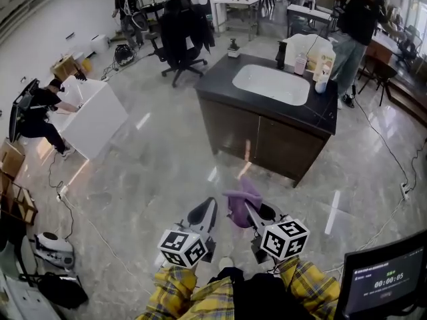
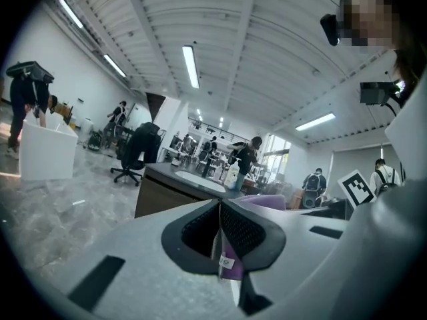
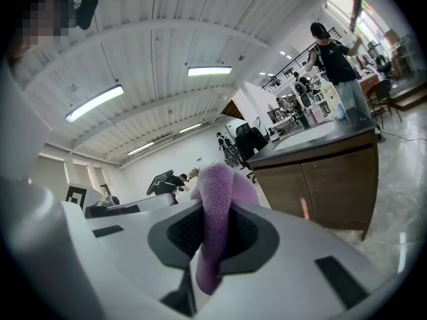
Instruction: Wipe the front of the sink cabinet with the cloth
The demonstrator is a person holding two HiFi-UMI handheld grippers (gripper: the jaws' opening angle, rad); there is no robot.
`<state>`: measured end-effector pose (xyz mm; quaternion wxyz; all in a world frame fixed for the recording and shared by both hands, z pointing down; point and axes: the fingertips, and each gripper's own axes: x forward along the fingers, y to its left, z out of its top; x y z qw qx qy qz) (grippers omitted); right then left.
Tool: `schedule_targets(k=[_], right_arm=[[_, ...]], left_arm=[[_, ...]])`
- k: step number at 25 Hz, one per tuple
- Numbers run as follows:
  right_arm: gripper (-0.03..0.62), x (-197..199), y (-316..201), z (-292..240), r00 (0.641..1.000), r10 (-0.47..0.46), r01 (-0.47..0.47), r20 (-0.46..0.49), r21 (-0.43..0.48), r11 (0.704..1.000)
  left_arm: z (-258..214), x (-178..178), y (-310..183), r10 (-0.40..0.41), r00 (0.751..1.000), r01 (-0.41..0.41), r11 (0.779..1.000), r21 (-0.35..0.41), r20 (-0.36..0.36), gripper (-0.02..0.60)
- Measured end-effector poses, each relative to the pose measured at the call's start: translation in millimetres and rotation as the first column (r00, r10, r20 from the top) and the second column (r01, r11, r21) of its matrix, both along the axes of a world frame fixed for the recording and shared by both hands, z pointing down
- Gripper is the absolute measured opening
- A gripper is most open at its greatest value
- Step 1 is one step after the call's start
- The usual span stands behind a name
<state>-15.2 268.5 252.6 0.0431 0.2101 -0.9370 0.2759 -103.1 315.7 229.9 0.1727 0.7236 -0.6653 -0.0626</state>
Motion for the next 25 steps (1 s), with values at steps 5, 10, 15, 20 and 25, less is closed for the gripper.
schedule_targets(k=[5,10,15,20,25], right_arm=[[0.04,-40.1,-3.4,4.6,1.0,0.022,-0.022,0.017,-0.01,1.0],[0.04,-66.8,-1.1,7.2,0.998,0.052,-0.051,0.019,-0.008,0.999],[0.04,-80.0,-10.2,17.4,0.997,0.072,-0.072,-0.001,-0.02,0.997],[0.04,-90.9,-24.7,21.7,0.996,0.082,-0.082,-0.028,-0.015,0.996],[0.04,-113.0,-47.8,16.9,0.997,0.067,-0.067,-0.03,-0.005,0.998]], left_arm=[[5.4,-38.1,-0.1,0.016,1.0,-0.016,1.0,-0.013,0.008,0.007],[10.4,-66.2,-0.1,0.053,0.998,-0.052,0.998,-0.019,0.027,0.008],[21.8,-84.7,-8.4,0.067,0.998,-0.066,0.997,-0.031,0.009,0.008],[29.1,-100.7,-25.0,0.065,0.998,-0.065,0.997,-0.045,0.007,0.008],[25.3,-118.3,-48.2,0.077,0.996,-0.075,0.997,-0.033,0.045,0.008]])
